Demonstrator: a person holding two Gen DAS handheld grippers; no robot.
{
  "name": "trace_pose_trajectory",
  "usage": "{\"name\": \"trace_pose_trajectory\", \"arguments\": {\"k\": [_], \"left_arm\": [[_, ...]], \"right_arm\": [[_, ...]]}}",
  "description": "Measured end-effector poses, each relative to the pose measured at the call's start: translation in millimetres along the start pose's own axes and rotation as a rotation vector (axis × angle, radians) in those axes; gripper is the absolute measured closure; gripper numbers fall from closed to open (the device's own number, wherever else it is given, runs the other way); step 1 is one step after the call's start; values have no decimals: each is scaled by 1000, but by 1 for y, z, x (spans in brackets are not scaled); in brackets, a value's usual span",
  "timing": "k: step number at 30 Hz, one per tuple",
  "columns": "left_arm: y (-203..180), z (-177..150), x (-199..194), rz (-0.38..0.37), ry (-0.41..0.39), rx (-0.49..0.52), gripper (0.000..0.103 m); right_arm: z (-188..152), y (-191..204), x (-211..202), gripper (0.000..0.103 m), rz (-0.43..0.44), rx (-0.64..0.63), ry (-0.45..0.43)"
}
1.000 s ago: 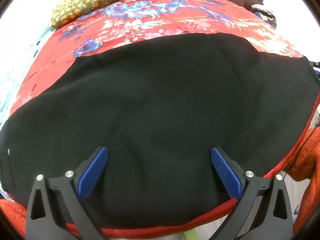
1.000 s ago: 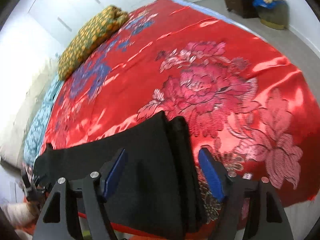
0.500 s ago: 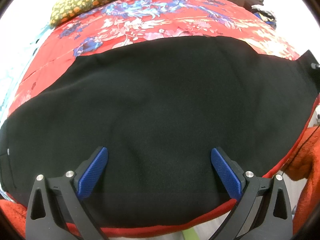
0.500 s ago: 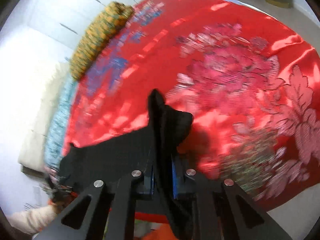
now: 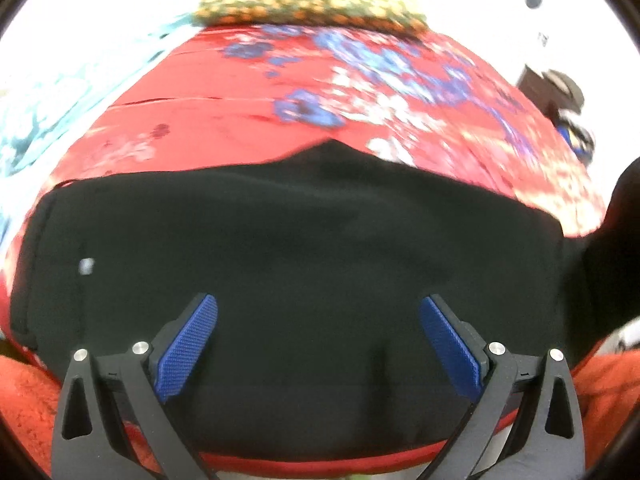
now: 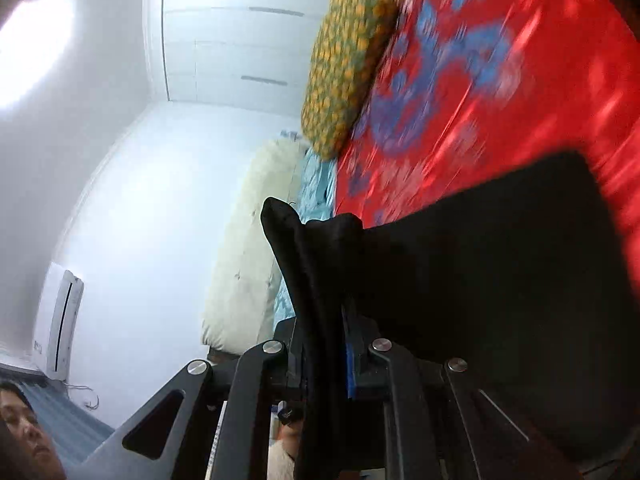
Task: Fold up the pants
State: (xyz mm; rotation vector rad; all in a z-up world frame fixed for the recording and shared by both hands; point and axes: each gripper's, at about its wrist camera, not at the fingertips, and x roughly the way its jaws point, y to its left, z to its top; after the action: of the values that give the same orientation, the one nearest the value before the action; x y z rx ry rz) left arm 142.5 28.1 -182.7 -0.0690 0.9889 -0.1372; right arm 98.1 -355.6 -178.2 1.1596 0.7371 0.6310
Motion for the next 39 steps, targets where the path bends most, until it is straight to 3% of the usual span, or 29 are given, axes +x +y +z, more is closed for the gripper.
{"name": "trace_pose_trajectory", "arguments": {"k": [6,9,10,12,13,14,17,19,21,23,24,25,26,28,30,34,39], "left_arm": [[40,8,-12,-27,-28,-106,1],[56,10,-11,-47,-22,-161,1],[60,11,-9,-57,-17,-179,1],[65,12,-8,-79,-5,-205,1],[69,12,-7,-101,1,-223,1],[71,12,-8,-122,3,-238,2],[62,12,-12,-182,-7,-231,2],[47,10,-13,-217,-3,-177,3],[21,7,-10,-239,18,-84,10],[-1,3,-2,-223,56,-5,30],[-13,0,6,-199,85,38,33],[-23,-4,15,-168,119,75,47],[-30,-8,24,-138,147,99,78],[-36,-10,26,-87,141,120,90],[-35,-4,16,-85,122,116,98],[-20,3,1,-55,80,113,97],[-12,-7,18,-19,123,97,91]], "right_arm": [[-52,1,130,89,-84,-11,113],[-77,10,184,89,-170,-100,163],[-85,16,202,86,-239,-169,181],[-97,26,227,61,-383,-298,228],[-101,31,232,37,-428,-349,267],[-105,39,229,31,-451,-390,284],[-102,63,176,25,-466,-520,235],[-101,77,131,13,-527,-613,164],[-104,79,94,11,-572,-654,97],[-103,72,75,11,-608,-653,53],[-108,67,59,11,-630,-651,18],[-111,66,52,11,-643,-648,-3],[-111,63,46,11,-657,-643,-18],[-110,59,40,11,-701,-629,-25],[-107,58,38,11,-788,-653,-47],[-107,58,30,11,-937,-760,-71],[-98,44,61,11,-930,-796,0]]}}
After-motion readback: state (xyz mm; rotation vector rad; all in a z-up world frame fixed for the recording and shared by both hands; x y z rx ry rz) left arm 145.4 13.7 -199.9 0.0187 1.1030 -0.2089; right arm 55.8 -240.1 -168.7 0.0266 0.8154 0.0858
